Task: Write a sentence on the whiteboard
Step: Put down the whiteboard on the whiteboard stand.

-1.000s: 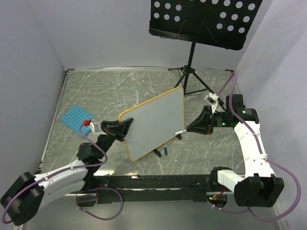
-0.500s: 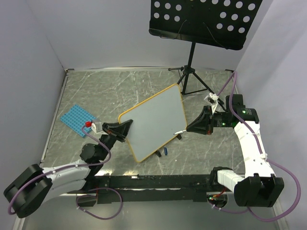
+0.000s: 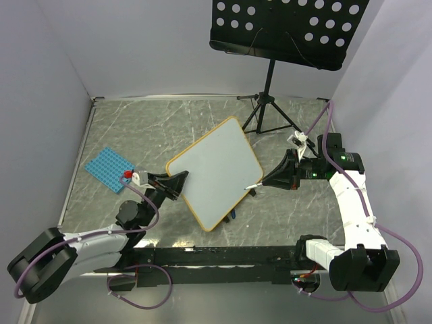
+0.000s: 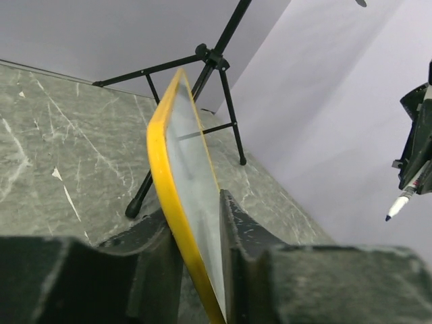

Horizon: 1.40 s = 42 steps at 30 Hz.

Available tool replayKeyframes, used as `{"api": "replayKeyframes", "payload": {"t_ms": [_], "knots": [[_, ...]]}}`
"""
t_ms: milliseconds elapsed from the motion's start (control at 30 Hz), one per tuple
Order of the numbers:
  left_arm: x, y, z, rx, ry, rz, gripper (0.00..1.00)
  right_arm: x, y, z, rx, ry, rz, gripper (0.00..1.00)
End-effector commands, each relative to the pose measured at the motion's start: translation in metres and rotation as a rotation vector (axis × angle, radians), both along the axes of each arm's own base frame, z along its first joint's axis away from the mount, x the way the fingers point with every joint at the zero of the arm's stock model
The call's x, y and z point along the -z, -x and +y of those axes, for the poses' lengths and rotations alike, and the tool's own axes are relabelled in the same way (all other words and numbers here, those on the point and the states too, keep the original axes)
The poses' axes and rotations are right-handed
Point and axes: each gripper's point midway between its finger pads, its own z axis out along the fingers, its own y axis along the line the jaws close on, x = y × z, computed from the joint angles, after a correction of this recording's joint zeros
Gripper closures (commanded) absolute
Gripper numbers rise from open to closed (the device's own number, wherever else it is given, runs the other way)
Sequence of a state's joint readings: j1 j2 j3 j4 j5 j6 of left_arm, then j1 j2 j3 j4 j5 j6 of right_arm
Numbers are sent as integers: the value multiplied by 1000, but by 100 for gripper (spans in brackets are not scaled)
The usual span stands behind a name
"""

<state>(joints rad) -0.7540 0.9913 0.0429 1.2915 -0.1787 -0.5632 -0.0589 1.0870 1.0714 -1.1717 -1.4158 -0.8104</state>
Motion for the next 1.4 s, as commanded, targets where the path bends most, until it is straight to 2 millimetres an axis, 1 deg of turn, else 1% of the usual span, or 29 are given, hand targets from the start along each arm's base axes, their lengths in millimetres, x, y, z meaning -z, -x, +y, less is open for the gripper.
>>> {"api": "replayKeyframes", "payload": {"t_ms": [0,133,200,267,333,367,400,467,533,600,700,733,767,800,867,900,933,967,1000,1033,1067,1100,1133,1167,1200,1233,1267,1300,1367], "knots": [[19,20,15,9,2,-12,68,-4,0,1,-16,-33,-47,100],[25,18,13,11,-12,20,68,-5,0,1,-19,-34,-47,100],[29,18,14,11,-17,31,72,-6,1,1,-20,-35,-49,100],[36,18,14,11,-35,45,78,-5,1,1,-19,-37,-49,100],[36,18,12,10,-62,34,85,-6,1,2,-21,-40,-50,100],[35,17,12,9,-75,27,86,-7,1,2,-20,-41,-51,100],[40,16,10,12,-108,35,87,-6,1,1,-20,-41,-49,100],[33,12,8,-2,-149,5,92,-7,1,2,-22,-43,-46,100],[34,7,9,-24,-205,-9,97,-6,1,2,-23,-41,-46,100],[29,8,10,-29,-215,-42,99,-6,1,2,-26,-42,-47,100],[25,6,14,-24,-214,-59,99,-6,1,2,-24,-42,-49,100],[17,5,10,10,-196,-65,99,-5,1,2,-23,-42,-44,100],[13,6,9,24,-188,-67,99,-5,1,2,-25,-42,-44,100],[4,4,8,29,-172,-75,99,-5,1,1,-23,-40,-44,100],[-1,4,1,67,-177,-72,99,-5,1,2,-26,-40,-41,100],[-11,3,-1,71,-172,-89,99,-5,1,1,-25,-41,-42,100],[-14,2,-2,83,-178,-99,99,-5,1,1,-26,-41,-44,100],[-13,-1,-4,88,-196,-90,99,-5,1,1,-26,-41,-45,100],[-22,-4,-4,90,-194,-106,99,-5,2,2,-27,-40,-45,100],[-19,-12,-1,83,-208,-93,99,-5,1,1,-26,-41,-44,100],[-20,-11,-4,125,-217,-100,99,-4,2,1,-25,-40,-44,100],[-28,-12,-5,146,-203,-105,99,-4,1,1,-25,-40,-45,100],[-26,-19,-2,144,-210,-93,99,-4,2,2,-26,-40,-45,100],[-27,-16,-6,187,-218,-98,99,-4,2,2,-26,-40,-47,100],[-32,-20,-7,195,-222,-98,99,-4,2,2,-26,-40,-48,100],[-31,-24,-5,194,-228,-89,99,-4,2,2,-26,-40,-47,100],[-31,-23,-8,220,-235,-91,99,-4,2,1,-25,-40,-48,100],[-37,-25,-8,229,-230,-94,99,-4,2,2,-26,-40,-44,100],[-38,-32,-6,229,-241,-85,99,-3,1,2,-27,-40,-44,100]]}}
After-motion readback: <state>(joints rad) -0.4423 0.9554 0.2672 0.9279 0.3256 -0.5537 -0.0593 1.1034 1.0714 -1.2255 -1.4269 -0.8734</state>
